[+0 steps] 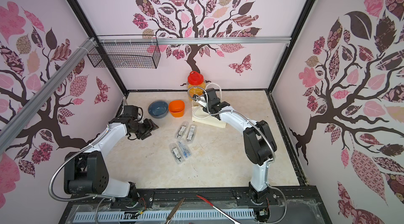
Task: Put the compass set into the canvas bag
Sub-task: Place the compass set in the canvas bag.
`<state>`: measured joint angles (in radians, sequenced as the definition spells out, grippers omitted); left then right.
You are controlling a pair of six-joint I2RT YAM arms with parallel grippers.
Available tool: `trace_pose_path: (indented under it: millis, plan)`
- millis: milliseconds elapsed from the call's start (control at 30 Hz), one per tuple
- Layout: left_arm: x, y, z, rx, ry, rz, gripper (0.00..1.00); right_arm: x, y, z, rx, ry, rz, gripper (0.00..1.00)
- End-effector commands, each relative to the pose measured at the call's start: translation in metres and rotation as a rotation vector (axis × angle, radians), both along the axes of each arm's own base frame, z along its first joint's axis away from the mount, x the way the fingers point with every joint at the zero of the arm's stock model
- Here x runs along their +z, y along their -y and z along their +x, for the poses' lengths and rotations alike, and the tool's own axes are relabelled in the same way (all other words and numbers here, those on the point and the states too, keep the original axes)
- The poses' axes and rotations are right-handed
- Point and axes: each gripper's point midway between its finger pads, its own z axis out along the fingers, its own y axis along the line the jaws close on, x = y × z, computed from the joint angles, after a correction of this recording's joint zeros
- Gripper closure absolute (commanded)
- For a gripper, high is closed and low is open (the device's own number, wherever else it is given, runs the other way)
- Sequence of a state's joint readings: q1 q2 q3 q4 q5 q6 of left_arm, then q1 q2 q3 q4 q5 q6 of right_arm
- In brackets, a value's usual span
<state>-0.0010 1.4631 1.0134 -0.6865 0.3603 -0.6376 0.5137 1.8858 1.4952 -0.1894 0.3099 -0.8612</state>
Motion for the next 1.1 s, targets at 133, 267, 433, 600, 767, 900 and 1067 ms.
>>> trace_pose_path:
  millis: [133,267,433,600,767,900,1067]
  plan:
    - [0.011,0.002,0.002,-0.012,0.027,0.006,0.36,0.028,-0.007,0.010,-0.010,0.035,0.076,0.33]
    - [0.013,0.007,0.001,-0.028,0.026,0.009,0.36,0.085,-0.008,0.012,-0.060,0.106,0.202,0.26]
    - [0.010,0.020,-0.011,-0.038,-0.012,0.025,0.36,0.148,-0.001,-0.001,-0.146,0.148,0.429,0.10]
    - [0.006,0.040,-0.030,-0.026,-0.085,0.041,0.36,0.170,0.009,-0.023,-0.250,0.083,0.613,0.07]
    - [-0.009,0.053,-0.060,0.030,-0.222,0.050,0.36,0.172,0.022,-0.053,-0.333,-0.001,0.759,0.06]
    - [-0.014,0.063,-0.072,0.043,-0.267,0.074,0.36,0.176,0.032,-0.079,-0.342,-0.002,0.828,0.06]
    - [-0.022,0.078,-0.081,0.024,-0.291,0.120,0.37,0.182,0.047,-0.106,-0.340,0.017,0.865,0.06]
